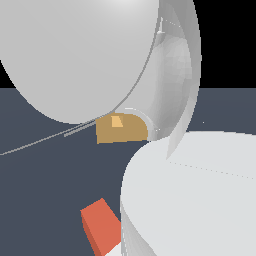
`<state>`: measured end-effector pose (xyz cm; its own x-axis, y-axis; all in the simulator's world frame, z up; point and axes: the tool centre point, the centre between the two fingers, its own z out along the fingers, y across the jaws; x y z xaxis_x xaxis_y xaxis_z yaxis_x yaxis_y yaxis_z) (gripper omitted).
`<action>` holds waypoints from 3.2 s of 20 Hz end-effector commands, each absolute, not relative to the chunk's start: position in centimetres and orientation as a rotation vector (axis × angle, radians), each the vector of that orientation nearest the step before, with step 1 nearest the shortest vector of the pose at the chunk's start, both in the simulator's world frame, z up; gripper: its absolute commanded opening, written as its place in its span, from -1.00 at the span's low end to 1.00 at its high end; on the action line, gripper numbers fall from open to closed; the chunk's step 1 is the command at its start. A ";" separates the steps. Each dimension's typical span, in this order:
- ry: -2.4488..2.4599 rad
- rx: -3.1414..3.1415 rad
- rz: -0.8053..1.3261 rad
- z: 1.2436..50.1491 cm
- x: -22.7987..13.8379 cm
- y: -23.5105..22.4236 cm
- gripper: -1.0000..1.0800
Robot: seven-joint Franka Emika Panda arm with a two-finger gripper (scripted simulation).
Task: Insert the peg into the horizontal hole in a box.
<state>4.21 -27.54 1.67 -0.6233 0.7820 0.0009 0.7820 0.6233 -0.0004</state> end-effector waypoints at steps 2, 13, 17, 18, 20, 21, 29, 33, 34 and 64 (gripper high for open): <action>-2.830 -1.364 0.000 1.7 4.2 -27.6 -1.00; -2.814 -1.395 0.000 2.0 3.7 -26.5 -1.00; -2.795 -1.432 0.000 2.3 3.1 -25.3 -1.00; -2.789 -1.444 0.000 2.4 2.9 -24.9 -1.00; -2.775 -1.472 0.000 2.6 2.4 -24.0 -1.00; -2.767 -1.487 0.000 2.8 2.2 -23.5 -1.00; -2.675 -1.646 0.000 4.2 0.2 -18.0 -1.00; -2.621 -1.731 0.000 5.0 -0.6 -14.8 -1.00; -2.608 -1.752 0.000 5.2 -0.8 -14.0 -1.00; -2.398 -2.030 0.000 8.0 -1.0 -2.7 -1.00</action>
<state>-1.12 -2.63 7.86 -0.1652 0.9863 0.0005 0.9863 0.1652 -0.0024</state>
